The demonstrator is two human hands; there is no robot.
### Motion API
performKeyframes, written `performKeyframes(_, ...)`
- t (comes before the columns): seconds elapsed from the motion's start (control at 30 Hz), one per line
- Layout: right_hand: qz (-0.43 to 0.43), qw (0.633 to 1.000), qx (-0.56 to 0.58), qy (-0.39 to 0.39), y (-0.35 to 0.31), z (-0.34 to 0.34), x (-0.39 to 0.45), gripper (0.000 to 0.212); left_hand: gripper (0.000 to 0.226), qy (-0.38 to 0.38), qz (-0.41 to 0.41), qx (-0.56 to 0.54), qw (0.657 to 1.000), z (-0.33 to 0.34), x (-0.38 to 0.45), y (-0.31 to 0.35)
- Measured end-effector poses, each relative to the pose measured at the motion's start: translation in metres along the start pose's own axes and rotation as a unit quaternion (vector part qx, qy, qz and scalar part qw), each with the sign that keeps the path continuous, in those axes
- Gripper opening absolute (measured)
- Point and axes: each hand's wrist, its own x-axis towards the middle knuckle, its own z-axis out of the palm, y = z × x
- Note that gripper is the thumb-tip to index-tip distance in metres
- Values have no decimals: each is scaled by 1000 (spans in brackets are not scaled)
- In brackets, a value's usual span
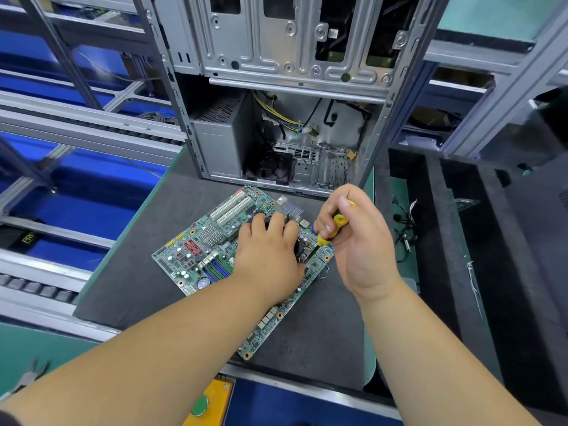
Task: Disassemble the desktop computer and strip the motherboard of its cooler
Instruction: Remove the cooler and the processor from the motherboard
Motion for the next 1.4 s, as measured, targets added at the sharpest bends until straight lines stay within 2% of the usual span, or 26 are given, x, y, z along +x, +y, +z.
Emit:
performKeyframes(0.17,-26,999,14,-12,-7,-1,6,17,63,-2,-2,5,1000,1,1,0)
performKeyframes(0.33,-5,999,-18,-27,-7,-3,5,12,62,4,1,2,1000,1,1,-1)
performKeyframes(0.4,12,995,-90,-39,-12,-9,4,9,63,6,3,1,1000,1,1,-1)
performKeyframes(0.43,16,985,-165,-48,-17,-13,3,9,63,7,4,1,1000,1,1,-1)
performKeyframes(0.53,-8,912,-406,-55,-37,-29,-1,6,63,5,12,4,1000,1,0,-2)
performKeyframes(0.63,-9,904,-427,28,-65,-45,-6,7,61,-5,14,-1,1000,1,1,-4)
performKeyframes(0.67,-4,885,-463,50,-72,-50,-7,10,61,-6,14,-2,1000,1,1,-3)
performKeyframes(0.73,50,807,-587,41,-78,-56,-6,14,61,-7,14,-3,1000,1,1,-3)
performKeyframes(0.83,185,666,-720,-66,-71,-53,-2,14,62,-8,13,-8,1000,1,1,-4)
performKeyframes(0.9,220,615,-750,-106,-66,-51,2,16,63,-12,12,-9,1000,0,2,-4)
performKeyframes(1.03,216,516,-805,-197,-64,-46,10,15,63,-12,10,-11,1000,0,2,-3)
performKeyframes(1.2,191,479,-832,-205,-59,-40,16,19,60,-6,11,-12,1000,0,1,-4)
performKeyframes(1.3,208,441,-855,-179,-55,-36,18,41,60,-2,11,-14,1000,0,2,-4)
performKeyframes(1.37,220,405,-874,-153,-53,-35,19,47,60,3,10,-16,1000,0,1,-3)
performKeyframes(1.4,228,403,-874,-144,-52,-35,19,47,60,5,8,-17,1000,0,1,-3)
